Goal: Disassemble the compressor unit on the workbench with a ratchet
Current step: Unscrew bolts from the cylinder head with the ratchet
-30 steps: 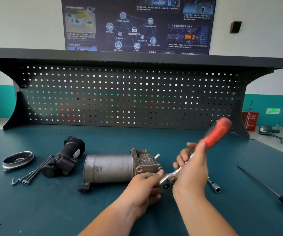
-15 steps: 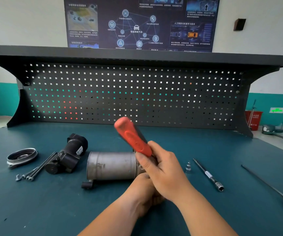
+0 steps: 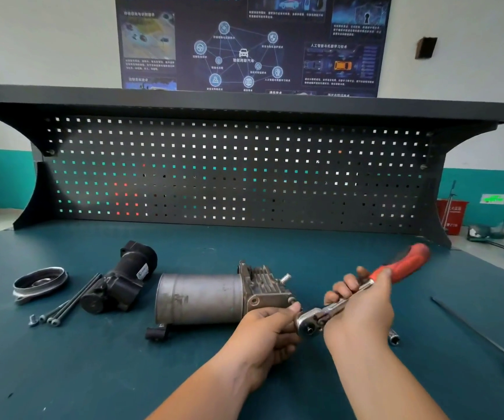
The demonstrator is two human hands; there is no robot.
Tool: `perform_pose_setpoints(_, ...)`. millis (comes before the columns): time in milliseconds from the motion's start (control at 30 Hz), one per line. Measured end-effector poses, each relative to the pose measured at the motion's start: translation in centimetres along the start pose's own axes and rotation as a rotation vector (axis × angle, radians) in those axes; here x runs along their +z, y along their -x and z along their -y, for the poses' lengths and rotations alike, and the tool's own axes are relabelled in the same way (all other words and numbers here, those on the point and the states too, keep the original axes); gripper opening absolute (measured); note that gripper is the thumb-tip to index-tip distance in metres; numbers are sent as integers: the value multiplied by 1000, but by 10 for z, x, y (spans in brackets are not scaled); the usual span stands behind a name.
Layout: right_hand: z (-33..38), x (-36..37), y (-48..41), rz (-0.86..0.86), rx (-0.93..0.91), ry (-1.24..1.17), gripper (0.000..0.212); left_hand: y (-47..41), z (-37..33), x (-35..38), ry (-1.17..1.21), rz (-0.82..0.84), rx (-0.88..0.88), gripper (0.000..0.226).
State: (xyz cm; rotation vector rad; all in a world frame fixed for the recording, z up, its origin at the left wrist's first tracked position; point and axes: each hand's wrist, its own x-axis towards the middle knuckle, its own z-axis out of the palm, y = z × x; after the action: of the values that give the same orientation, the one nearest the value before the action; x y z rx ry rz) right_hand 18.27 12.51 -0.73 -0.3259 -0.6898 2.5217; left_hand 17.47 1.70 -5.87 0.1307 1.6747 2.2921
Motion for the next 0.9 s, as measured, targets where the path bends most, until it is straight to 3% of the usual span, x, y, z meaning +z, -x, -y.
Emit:
perform_pose_setpoints(133,-5,2,2,120,-101,136,33,2,-2,1,14,8,-22,23)
perform_pose_setpoints(233,-15,4,13,427,-328,387,27,3,-2,-2,12,31,-54,33)
perform_pose_setpoints(333,-24,1,17,675,-485,624,23,2,-2,-4,-7,13,-66,28)
perform_pose_setpoints(633,-20,2,10,795,-479,745,9,4,-2,-1,-27,-32,-9,23)
perform_pose_setpoints(767,-21,1,14,1012,-633,960,20,6,0,0,-65,-5,20,28)
perform_pose_setpoints(900,-24,4,17,1080,-698,1069,29,7,-1,-1,-74,1,40,26)
